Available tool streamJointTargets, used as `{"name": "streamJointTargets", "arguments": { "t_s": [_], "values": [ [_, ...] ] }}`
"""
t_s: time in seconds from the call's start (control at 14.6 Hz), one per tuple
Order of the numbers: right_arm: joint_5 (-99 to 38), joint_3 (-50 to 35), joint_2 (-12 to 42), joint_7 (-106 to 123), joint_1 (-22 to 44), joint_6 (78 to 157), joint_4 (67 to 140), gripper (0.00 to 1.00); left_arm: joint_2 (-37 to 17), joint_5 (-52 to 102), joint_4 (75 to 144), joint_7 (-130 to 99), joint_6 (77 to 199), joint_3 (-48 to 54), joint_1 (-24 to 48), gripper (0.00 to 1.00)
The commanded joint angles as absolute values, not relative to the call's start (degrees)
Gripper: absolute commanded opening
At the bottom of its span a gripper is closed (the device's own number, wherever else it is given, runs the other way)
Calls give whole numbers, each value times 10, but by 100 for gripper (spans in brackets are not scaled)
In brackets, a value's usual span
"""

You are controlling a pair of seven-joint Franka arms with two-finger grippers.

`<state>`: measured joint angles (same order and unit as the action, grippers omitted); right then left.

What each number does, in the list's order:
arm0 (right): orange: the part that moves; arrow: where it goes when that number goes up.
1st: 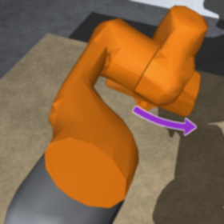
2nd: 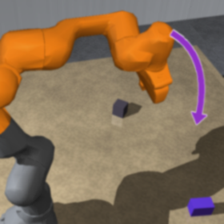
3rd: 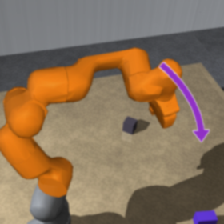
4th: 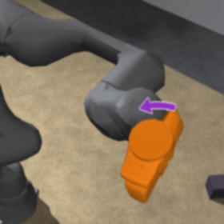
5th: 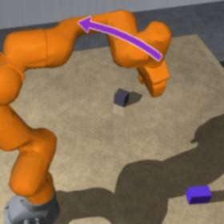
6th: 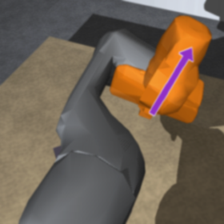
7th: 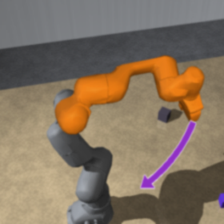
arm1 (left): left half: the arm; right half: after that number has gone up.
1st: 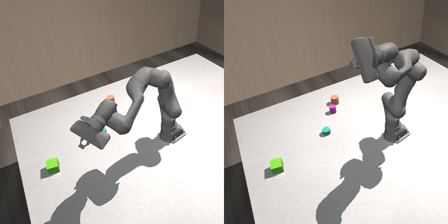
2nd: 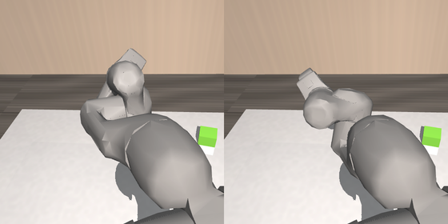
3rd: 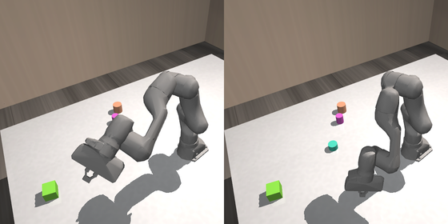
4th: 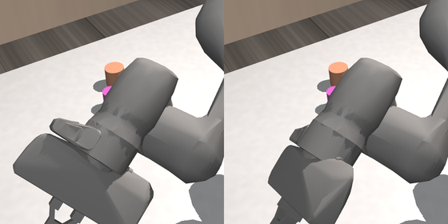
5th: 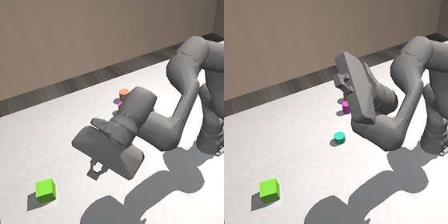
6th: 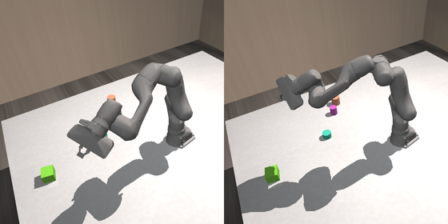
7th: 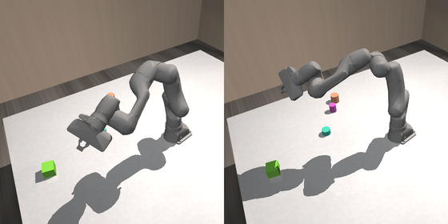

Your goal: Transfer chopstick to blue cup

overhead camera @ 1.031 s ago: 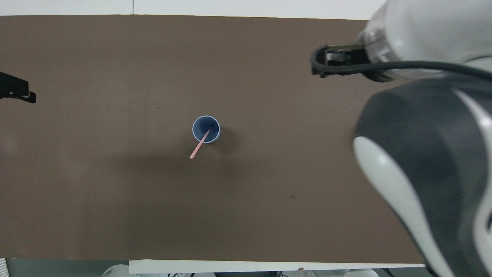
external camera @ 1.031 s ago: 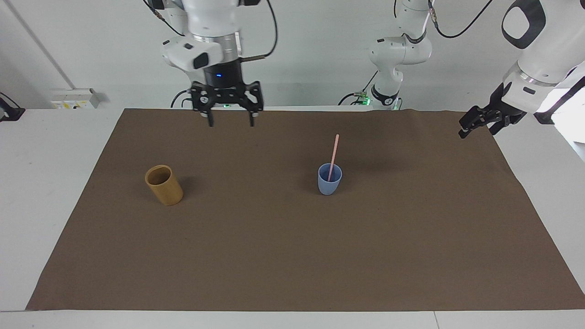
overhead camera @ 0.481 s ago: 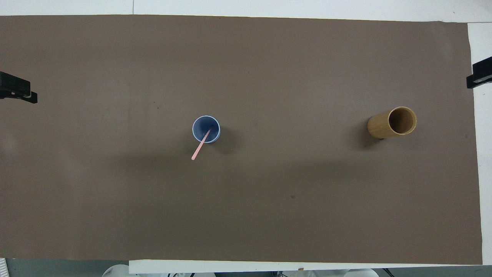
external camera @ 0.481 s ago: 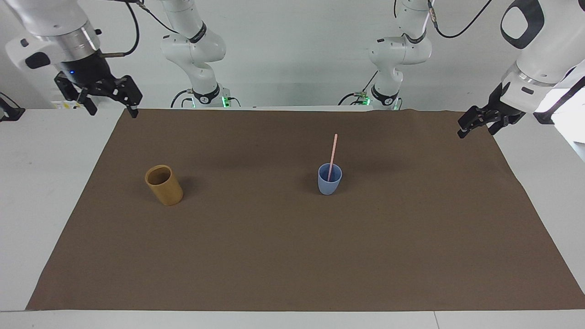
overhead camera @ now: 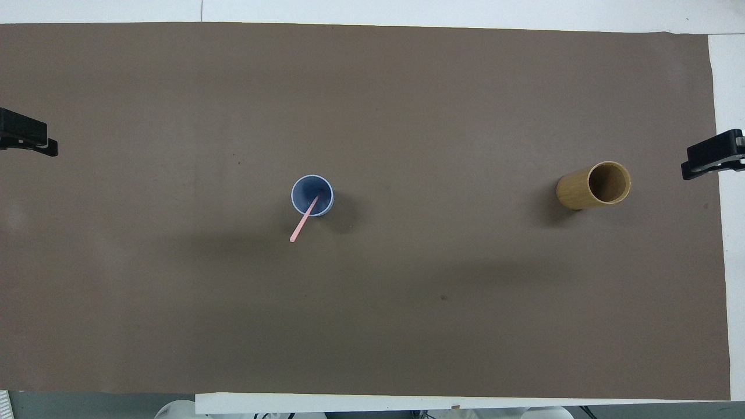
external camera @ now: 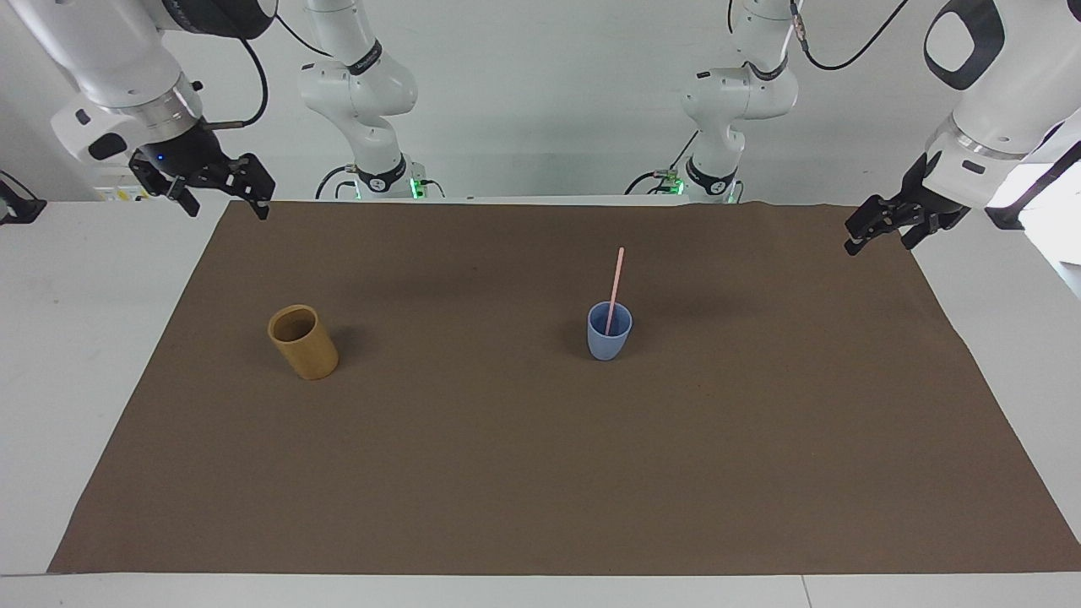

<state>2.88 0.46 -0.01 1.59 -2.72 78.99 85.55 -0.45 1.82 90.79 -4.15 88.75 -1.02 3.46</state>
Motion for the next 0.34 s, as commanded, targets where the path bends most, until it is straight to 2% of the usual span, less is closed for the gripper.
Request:
{"name": "streamJointTargets", "arguments": {
  "t_s": [0.0,0.27],
  "values": [
    [29,28,-21,26,0,793,882,100,12,22,924,-47,882,-10,37,100],
    [29,27,-23,25,-6,794,883,100,12,22,925,-47,883,-11,34,100]
  ]
}}
